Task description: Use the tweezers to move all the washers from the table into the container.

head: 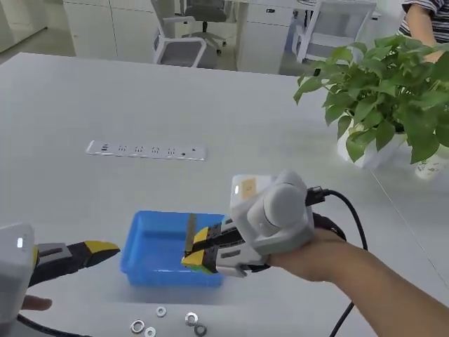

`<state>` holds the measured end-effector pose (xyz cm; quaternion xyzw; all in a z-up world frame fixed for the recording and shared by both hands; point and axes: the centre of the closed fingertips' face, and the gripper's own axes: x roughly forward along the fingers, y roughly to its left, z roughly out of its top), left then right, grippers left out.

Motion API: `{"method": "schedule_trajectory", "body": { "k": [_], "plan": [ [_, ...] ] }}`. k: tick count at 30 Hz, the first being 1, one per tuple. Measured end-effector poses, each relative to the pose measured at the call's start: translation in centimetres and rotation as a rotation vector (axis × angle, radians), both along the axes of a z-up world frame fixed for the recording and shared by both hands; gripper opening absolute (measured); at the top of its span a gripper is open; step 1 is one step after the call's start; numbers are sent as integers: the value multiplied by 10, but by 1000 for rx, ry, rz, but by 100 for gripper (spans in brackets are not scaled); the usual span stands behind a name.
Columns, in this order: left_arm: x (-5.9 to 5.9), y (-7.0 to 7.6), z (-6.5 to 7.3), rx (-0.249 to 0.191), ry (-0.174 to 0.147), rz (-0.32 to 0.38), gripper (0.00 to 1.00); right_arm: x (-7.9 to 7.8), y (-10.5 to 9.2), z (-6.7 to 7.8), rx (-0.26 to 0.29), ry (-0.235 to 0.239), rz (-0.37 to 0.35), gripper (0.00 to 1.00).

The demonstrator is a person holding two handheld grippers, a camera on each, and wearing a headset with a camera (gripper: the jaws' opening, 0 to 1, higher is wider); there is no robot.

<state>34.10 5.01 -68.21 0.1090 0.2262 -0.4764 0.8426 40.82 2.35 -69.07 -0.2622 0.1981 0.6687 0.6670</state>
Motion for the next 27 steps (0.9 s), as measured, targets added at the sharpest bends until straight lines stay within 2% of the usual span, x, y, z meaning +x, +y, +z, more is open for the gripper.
{"method": "schedule_trajectory", "body": {
  "k": [6, 13, 27],
  "plan": [
    [4, 2, 2, -14, -7, 16, 99, 15, 2, -3, -3, -10, -5, 8],
    [5, 4, 1, -15, -4, 18, 99, 27, 5, -9, 8, -10, -14, 8],
    [16, 8, -2, -26, 4, 29, 99, 42, 9, -41, -29, 5, 6, 8]
  ]
}}
